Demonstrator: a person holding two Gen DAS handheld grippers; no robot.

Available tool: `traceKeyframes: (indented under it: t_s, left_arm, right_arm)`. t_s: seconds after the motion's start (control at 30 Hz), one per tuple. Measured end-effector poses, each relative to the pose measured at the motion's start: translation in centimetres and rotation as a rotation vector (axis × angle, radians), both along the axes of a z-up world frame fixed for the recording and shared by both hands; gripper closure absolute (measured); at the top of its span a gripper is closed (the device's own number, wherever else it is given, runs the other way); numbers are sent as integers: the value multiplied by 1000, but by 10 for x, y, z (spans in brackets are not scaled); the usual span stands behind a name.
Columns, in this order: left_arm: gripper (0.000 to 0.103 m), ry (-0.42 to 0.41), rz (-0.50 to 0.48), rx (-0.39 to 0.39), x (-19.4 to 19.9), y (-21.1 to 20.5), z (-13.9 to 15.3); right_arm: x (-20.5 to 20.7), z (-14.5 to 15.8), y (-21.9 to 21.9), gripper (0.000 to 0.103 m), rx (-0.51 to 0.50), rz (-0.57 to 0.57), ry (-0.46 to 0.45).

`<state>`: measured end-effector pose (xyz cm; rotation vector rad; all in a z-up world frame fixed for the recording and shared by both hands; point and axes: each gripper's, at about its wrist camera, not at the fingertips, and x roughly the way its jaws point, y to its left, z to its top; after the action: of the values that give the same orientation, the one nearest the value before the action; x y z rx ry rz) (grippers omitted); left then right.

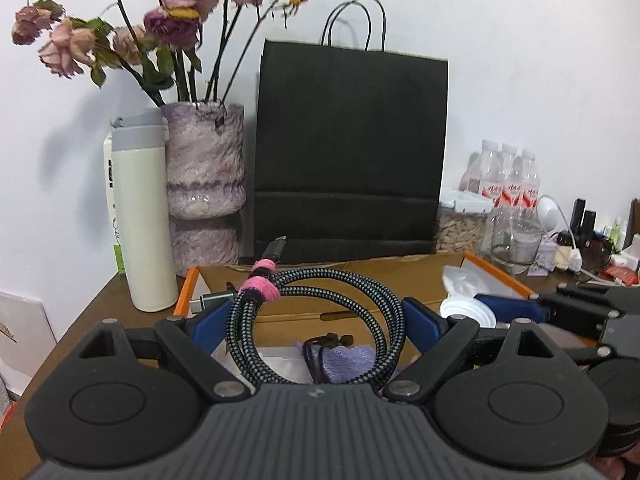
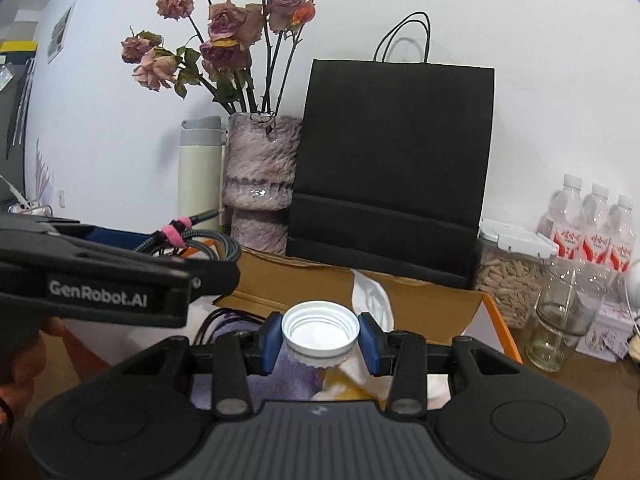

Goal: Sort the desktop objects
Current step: 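Carry the cable and white cap over the cardboard box with both grippers, then open both grippers to drop the cable and cap into the box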

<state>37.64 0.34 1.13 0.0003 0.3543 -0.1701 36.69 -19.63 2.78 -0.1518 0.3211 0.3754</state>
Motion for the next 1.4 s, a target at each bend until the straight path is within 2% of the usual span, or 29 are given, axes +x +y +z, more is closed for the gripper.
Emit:
traceKeyframes:
  t_s: [0.27,0.47,0.53,0.57,0.67,0.7,0.73,0.8,1.4]
  left_arm:
    - [12,34,-11,22,11,-3,-12]
    - [11,35,-5,33,10,-4,-15]
    - [11,31,1,40,9,-5,-15]
    - [10,18,5,44,7,-5,-14]
    - [0,-43,20,53,-1,-6,-10]
    - [0,-65,22,50,-4,-7,-8]
    - [0,-79,20,49,-6,-7,-8]
    - [0,-95,26,42,-8,-8,-8]
    - [0,-119,77,26,-19,-8,-10]
  right_arm:
    - [9,-8,0,64,-24,4,15]
    - [1,-10,4,61,-45,-3,-13]
    - [-1,-10,3,47,-41,-10,-25]
    - [-3,-9,3,45,-41,-20,-32]
    - [-5,-7,-2,26,-19,-48,-52]
    - [-5,-6,-3,12,-6,-50,-56]
    - [-6,-6,-5,6,6,-50,-62]
    - [-8,-5,-5,1,10,-51,-70]
    - [-17,-6,-2,0,-1,-27,-68]
